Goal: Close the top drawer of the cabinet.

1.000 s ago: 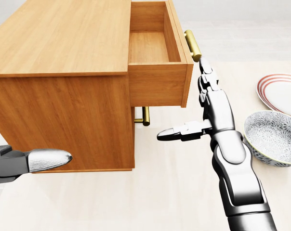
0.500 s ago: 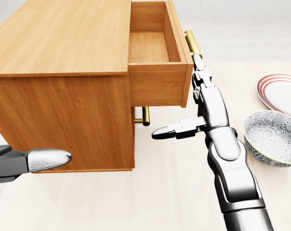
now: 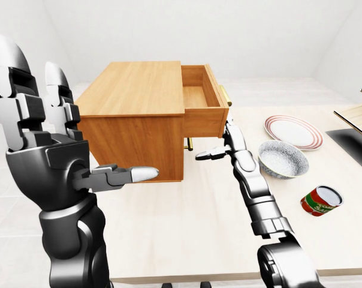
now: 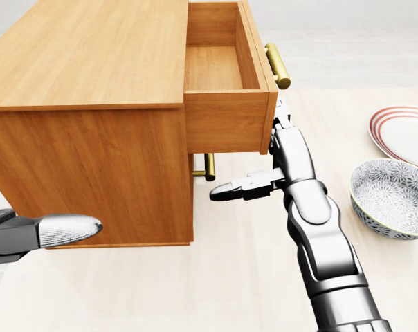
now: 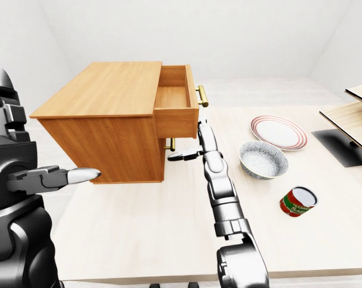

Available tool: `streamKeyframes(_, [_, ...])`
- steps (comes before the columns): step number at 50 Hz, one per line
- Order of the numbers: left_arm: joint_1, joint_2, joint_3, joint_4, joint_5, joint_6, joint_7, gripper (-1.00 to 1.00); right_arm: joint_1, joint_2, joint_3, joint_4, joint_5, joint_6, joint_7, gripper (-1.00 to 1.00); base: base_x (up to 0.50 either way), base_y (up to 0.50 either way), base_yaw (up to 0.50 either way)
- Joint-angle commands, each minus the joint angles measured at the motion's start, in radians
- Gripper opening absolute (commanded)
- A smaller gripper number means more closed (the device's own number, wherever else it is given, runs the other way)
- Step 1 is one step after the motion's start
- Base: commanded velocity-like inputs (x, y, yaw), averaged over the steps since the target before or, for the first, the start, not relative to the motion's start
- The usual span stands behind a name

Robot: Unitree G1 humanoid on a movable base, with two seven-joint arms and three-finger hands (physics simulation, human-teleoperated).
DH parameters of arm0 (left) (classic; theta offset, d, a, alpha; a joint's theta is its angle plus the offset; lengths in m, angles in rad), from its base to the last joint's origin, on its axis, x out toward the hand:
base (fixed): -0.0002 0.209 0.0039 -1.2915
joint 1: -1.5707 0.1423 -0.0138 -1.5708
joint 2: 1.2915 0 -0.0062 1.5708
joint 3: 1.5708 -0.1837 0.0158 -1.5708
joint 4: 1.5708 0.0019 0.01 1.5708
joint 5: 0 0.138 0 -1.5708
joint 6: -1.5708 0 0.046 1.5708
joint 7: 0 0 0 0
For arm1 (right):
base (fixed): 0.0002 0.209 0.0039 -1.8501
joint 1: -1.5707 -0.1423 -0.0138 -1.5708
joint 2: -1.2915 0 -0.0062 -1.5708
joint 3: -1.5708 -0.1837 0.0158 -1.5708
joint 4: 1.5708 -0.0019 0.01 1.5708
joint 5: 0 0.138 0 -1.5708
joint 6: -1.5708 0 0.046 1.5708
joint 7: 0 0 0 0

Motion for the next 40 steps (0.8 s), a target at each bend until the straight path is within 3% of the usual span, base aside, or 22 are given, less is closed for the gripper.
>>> streamKeyframes(1, [0.001,0.0,0.0,-0.005,-0.001,0.0,0.001,1.0,-0.021,0.007,0.006,0.045,0.006,0.0,0.003,1.0,0.0,0.0,0.0])
streamKeyframes(40, [0.0,0.001,0.0,0.009,-0.002,0.0,-0.001,1.0,-0.043,0.059,0.051,-0.079,-0.027,0.0,0.032,1.0,0.0,0.0,0.0])
